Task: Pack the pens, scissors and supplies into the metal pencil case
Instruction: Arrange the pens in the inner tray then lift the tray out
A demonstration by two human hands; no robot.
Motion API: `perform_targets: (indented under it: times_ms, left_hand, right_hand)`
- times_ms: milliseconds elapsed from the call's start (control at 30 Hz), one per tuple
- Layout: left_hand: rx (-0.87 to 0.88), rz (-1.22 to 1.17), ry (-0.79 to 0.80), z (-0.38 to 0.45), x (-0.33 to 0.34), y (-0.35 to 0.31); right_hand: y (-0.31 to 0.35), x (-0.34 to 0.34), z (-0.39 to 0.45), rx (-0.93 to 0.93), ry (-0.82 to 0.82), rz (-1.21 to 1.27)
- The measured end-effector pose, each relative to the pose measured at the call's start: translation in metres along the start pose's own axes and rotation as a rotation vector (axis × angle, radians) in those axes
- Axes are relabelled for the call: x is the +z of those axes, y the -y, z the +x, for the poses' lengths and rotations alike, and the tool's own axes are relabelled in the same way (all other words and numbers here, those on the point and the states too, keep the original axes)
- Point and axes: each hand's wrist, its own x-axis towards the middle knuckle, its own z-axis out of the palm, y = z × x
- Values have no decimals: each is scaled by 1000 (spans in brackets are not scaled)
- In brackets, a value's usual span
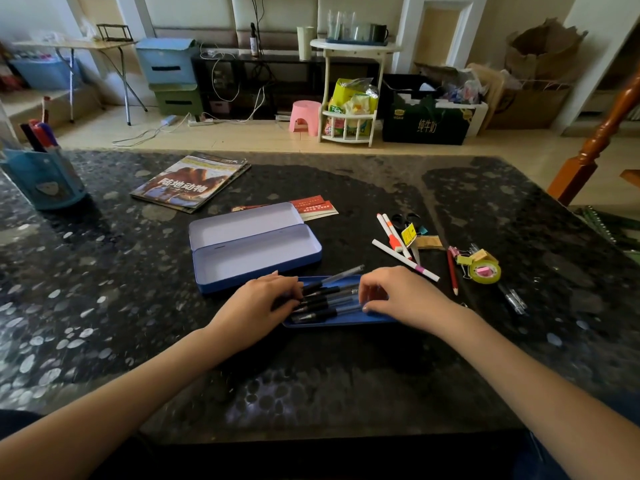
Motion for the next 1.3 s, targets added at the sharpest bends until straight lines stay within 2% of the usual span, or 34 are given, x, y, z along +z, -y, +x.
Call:
perform_targets:
  times_ms: [167,267,600,767,833,967,1033,1100,1200,1300]
  left_hand:
    - [-104,-38,-48,4,-5,1]
    - [-122,-23,22,4,-7,5]
    - [-11,122,327,2,-1,7]
    - [-10,172,331,-1,2,8]
    - [12,186,301,-1,3,8]
    - [20,208,281,-4,5,7]
    - [-23,164,311,-4,5,6]
    - [-68,110,314,-3,5,5]
    - [-88,68,280,-1,5,3]
    - [-73,83,245,-1,3,0]
  right_hand:
    - [12,16,0,-49,-118,-1]
    - [12,20,0,-51,-190,-78]
    - [9,28,2,-6,-204,52]
    - [7,22,1,-16,-223,-37]
    - [1,10,0,17,-299,-67]
    - [-37,-25,-4,305,-588,-71]
    - [-65,-38,-12,514,-615,-128]
    - [-92,-43,-22,754,-540,-136]
    - [-120,-42,-31,1081,-307,-99]
    - [-129,-37,-30,1167,-135,-138]
